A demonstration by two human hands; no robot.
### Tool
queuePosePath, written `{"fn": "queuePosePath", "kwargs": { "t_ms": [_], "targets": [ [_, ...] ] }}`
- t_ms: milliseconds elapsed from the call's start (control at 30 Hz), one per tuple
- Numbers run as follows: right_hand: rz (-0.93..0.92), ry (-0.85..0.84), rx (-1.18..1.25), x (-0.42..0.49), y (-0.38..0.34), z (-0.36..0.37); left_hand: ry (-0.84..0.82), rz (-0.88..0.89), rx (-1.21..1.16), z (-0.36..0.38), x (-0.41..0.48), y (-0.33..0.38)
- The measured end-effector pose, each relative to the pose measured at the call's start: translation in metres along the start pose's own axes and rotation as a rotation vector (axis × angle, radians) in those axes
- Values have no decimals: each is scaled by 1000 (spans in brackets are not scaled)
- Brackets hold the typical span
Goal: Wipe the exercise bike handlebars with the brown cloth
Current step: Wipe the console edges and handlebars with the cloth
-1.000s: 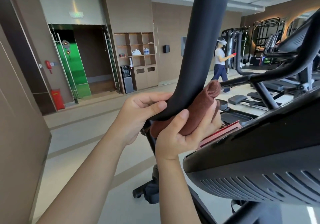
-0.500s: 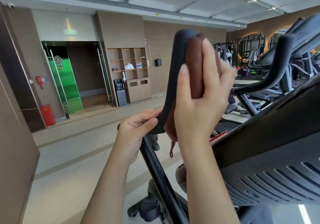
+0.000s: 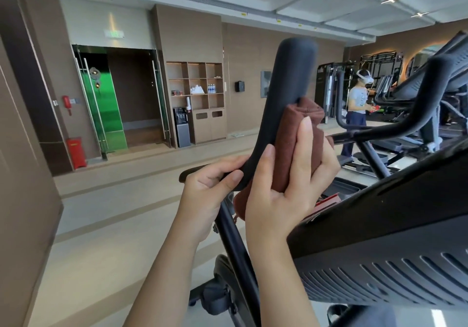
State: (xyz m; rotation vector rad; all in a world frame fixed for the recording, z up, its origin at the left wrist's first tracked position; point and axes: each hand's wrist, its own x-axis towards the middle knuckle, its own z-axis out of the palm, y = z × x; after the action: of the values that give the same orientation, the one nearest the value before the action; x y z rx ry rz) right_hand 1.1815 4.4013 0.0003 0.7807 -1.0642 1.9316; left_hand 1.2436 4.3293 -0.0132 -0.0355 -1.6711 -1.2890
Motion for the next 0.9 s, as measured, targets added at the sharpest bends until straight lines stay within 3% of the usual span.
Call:
{"fn": "queuePosePath", "kwargs": {
  "t_ms": [333,567,900],
  "targets": [
    [82,-23,-18,-50,5,-14,22,-7,196,-10,-30,3],
    [169,-330,48,-98,-1,-45,265,-188,447,-49,-83,1],
    [268,-697,195,-162,-16,-1,469,-198,1134,-113,-134,0]
  ]
}}
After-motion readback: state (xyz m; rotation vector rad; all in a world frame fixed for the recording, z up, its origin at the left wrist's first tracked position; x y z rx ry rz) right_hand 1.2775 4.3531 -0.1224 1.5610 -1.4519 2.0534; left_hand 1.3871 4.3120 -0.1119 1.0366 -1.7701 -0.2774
